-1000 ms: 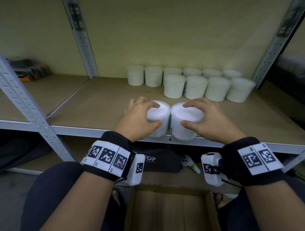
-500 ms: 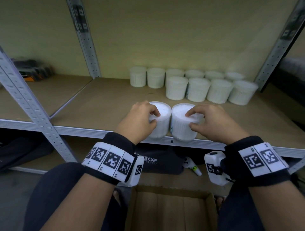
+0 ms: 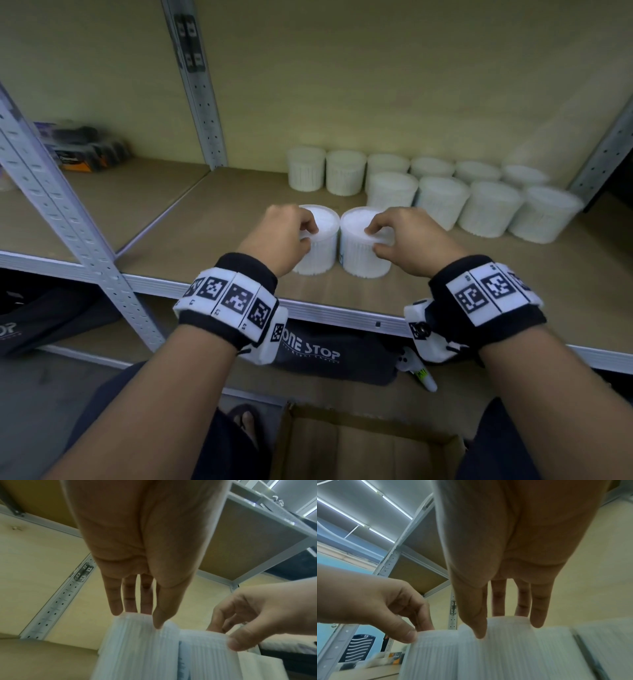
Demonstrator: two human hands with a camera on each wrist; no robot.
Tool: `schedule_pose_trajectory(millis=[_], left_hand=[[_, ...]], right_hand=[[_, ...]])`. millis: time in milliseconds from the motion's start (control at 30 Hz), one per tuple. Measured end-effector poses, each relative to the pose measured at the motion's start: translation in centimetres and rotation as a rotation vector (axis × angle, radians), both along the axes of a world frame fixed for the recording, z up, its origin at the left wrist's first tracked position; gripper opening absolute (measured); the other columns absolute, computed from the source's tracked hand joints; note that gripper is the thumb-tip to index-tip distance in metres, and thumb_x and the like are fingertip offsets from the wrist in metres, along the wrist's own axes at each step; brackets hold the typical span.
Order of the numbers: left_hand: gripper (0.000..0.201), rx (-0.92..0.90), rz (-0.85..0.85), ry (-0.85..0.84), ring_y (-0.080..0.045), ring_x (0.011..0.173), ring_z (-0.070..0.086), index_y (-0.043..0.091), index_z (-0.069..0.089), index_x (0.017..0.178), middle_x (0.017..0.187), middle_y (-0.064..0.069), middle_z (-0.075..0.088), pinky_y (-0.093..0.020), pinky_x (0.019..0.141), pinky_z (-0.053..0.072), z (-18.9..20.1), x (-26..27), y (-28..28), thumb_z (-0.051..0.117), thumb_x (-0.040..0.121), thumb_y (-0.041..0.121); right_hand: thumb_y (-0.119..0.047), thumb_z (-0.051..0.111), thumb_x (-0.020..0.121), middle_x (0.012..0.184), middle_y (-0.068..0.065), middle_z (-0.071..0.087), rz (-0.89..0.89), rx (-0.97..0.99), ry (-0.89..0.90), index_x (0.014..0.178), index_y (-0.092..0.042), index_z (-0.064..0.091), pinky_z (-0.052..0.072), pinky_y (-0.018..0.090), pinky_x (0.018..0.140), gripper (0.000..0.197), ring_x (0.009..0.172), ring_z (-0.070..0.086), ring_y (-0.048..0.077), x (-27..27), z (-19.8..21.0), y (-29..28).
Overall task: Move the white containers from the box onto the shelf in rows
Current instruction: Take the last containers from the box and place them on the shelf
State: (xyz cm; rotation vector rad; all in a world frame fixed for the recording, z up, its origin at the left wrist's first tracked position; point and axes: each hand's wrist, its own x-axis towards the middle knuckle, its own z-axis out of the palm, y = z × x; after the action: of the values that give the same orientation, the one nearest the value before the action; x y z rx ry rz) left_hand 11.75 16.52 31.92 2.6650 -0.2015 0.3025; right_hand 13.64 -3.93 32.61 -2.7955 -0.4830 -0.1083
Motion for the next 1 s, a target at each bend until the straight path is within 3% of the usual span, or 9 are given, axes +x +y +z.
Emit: schedule_pose_trajectory(millis=[333,533,800,1000], left_hand=[[0.024,0.055,0.061,0.053,-0.024,0.105,0.062,0.012,0.069,0.107,0.117,-0.009,0.065,-0.028,0.088,0.048,0.1,6.8,1.9,0.056,0.088,0.003],[0.024,0.042,0.070,0.057,-0.022,0.105,0.062,0.010,0.070,0.107,0.116,-0.008,0.066,-0.019,0.083,0.041,0.3,9.7,2.6,0.056,0.088,0.001],[0.024,0.022,0.060,0.064,-0.023,0.109,0.060,0.006,0.070,0.109,0.117,-0.010,0.066,-0.020,0.089,0.040,0.6,13.2,3.1,0.057,0.089,0.003],[0.023,0.001,0.043,0.073,-0.021,0.110,0.059,0.009,0.070,0.108,0.118,-0.008,0.066,-0.017,0.084,0.038,0.4,15.3,3.5,0.058,0.089,0.004]], right_hand=[[-0.021,0.064,0.087,0.124,0.007,0.061,0.005,-0.095,0.027,0.121,-0.019,0.063,0.042,0.030,0.090,0.033,0.114,0.054,0.025,6.6,0.8,3.2],[-0.018,0.063,0.088,0.128,0.006,0.060,0.015,-0.045,0.045,0.124,-0.017,0.062,0.043,0.028,0.091,0.035,0.115,0.056,0.025,9.8,0.7,3.9],[-0.012,0.058,0.090,0.129,0.010,0.059,0.025,-0.024,0.042,0.128,-0.014,0.059,0.044,0.029,0.091,0.038,0.116,0.056,0.027,13.2,0.2,4.6],[-0.010,0.057,0.089,0.123,0.011,0.063,0.027,-0.026,0.029,0.125,-0.012,0.061,0.048,0.033,0.091,0.036,0.112,0.058,0.027,15.0,-0.1,4.6]])
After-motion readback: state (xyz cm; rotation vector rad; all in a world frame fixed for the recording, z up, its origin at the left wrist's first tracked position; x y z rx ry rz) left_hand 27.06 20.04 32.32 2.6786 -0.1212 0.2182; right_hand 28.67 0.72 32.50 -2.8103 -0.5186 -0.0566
